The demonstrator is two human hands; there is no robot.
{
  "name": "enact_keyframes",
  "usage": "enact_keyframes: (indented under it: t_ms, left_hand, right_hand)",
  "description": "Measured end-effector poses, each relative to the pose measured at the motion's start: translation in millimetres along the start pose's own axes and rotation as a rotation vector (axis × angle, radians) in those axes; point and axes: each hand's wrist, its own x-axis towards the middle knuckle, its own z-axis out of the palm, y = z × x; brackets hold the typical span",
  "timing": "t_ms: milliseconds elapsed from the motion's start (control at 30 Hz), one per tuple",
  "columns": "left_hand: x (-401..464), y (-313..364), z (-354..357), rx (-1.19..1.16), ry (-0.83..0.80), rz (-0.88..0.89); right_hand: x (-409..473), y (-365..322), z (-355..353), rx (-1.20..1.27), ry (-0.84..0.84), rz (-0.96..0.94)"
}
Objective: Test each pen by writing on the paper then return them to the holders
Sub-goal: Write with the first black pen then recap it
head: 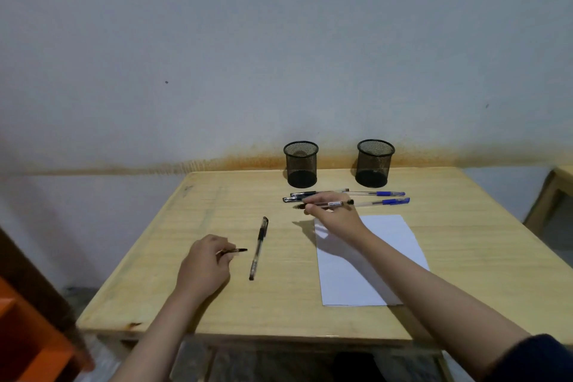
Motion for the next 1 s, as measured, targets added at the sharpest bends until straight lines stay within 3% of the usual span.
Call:
enact_keyframes:
  t_ms: [200, 300, 500, 1000]
  left_hand:
    - [-3.0, 18.2, -7.8, -0.318, 0.127, -0.064]
    - [-7.5, 40.0, -16.8, -0.534, 0.102, -0.01]
    - [-8.9, 70.4, -23.0, -0.725, 0.067, 0.13]
    - [-11.7, 84.4, -16.7, -0.729, 0.056, 0.145]
  right_hand:
    - [-31.2, -21.2, 7.0, 0.182, -0.092, -0.057]
    - [-41.8, -32.2, 6.3, 0.278, -0.091, -0.061]
    - [-51.0, -44.2, 5.1, 0.302, -0.104, -0.117]
    - [-62.4, -45.2, -2.2, 0.282, -0.089, -0.13]
